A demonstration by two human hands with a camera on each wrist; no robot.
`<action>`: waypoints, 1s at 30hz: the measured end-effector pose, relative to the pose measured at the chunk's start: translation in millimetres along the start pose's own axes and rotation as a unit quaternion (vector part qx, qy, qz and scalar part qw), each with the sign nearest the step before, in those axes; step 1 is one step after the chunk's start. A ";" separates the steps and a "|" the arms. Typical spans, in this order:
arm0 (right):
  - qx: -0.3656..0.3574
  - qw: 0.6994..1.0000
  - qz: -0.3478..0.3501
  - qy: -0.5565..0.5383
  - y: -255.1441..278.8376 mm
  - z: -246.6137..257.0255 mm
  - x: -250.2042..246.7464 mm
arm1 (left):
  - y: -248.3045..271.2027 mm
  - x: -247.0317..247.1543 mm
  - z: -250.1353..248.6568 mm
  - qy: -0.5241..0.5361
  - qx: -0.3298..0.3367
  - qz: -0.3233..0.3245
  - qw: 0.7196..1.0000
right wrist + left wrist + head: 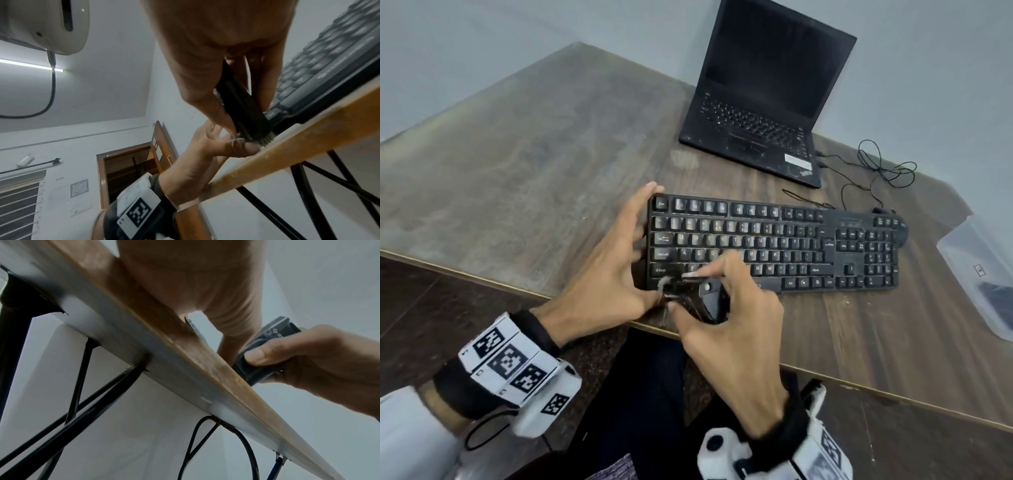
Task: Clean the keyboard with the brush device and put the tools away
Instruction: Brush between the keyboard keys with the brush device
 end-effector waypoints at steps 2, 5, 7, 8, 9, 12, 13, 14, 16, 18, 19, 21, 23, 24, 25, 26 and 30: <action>0.007 1.000 -0.002 -0.007 -4.2 -5.5 -5.5 | -0.1 0.1 0.9 0.004 -0.007 -0.001 1.000; 0.028 0.998 -0.048 -0.008 -23.2 -21.6 -21.5 | 0.3 -0.2 -0.3 0.005 -0.033 0.007 0.999; 0.062 0.993 -0.100 0.009 -31.8 -45.3 -41.3 | 1.9 -0.8 -2.6 -0.001 -0.052 0.004 0.999; 0.085 0.987 -0.135 0.012 -34.5 -60.0 -53.2 | 2.2 -1.1 -3.0 -0.002 -0.058 0.004 0.998; 0.113 0.979 -0.172 0.015 -37.1 -74.5 -66.3 | 2.1 -1.3 -3.1 -0.001 -0.062 0.003 0.998; 0.195 0.949 -0.241 0.051 -47.8 -103.9 -100.4 | 0.9 -1.4 -1.9 -0.003 -0.061 0.005 0.998; 0.214 0.942 -0.250 0.059 -51.6 -106.4 -106.0 | 0.6 -1.5 -1.6 -0.008 -0.055 0.007 0.998; 0.227 0.939 -0.252 0.061 -54.0 -105.2 -106.7 | 0.6 -1.4 -1.1 -0.012 -0.051 0.008 0.999; 0.214 0.948 -0.231 0.052 -55.6 -91.2 -94.4 | 1.0 -1.5 -0.8 -0.015 -0.045 0.005 0.999; 0.167 0.970 -0.178 0.023 -52.1 -62.0 -65.7 | 1.1 -1.2 -1.5 -0.012 -0.043 0.003 0.999; 0.142 0.978 -0.150 0.005 -49.6 -45.6 -48.7 | 0.4 0.1 -2.0 -0.008 -0.042 0.003 0.999; 0.097 0.989 -0.110 -0.027 -45.0 -15.0 -15.2 | 0.2 1.1 -2.4 0.010 -0.043 0.004 0.999; 0.064 0.994 -0.088 -0.029 -41.7 8.0 7.0 | 0.9 1.4 -1.8 0.051 -0.051 0.002 0.997; 0.058 0.994 -0.082 -0.031 -41.6 13.3 11.5 | 0.6 1.8 -2.1 0.065 -0.055 0.004 0.996; 0.058 0.995 -0.077 -0.038 -42.7 13.0 11.7 | 0.5 2.5 -2.0 0.070 -0.059 0.004 0.996; 0.064 0.994 -0.077 -0.046 -44.9 6.4 8.1 | 0.2 2.9 -2.3 0.067 -0.062 0.003 0.996; 0.120 0.982 -0.145 -0.004 -59.8 -48.5 -41.4 | 0.0 1.7 -1.5 0.042 -0.066 0.000 0.997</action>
Point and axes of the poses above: each hand's wrist, its own y-axis away from the middle knuckle, its own x-axis out of the palm, z = x × y, the point moved 1 cm from there along -y, towards the middle knuckle, and after that the axes turned 1 degree about y, right-handed, at the moved point
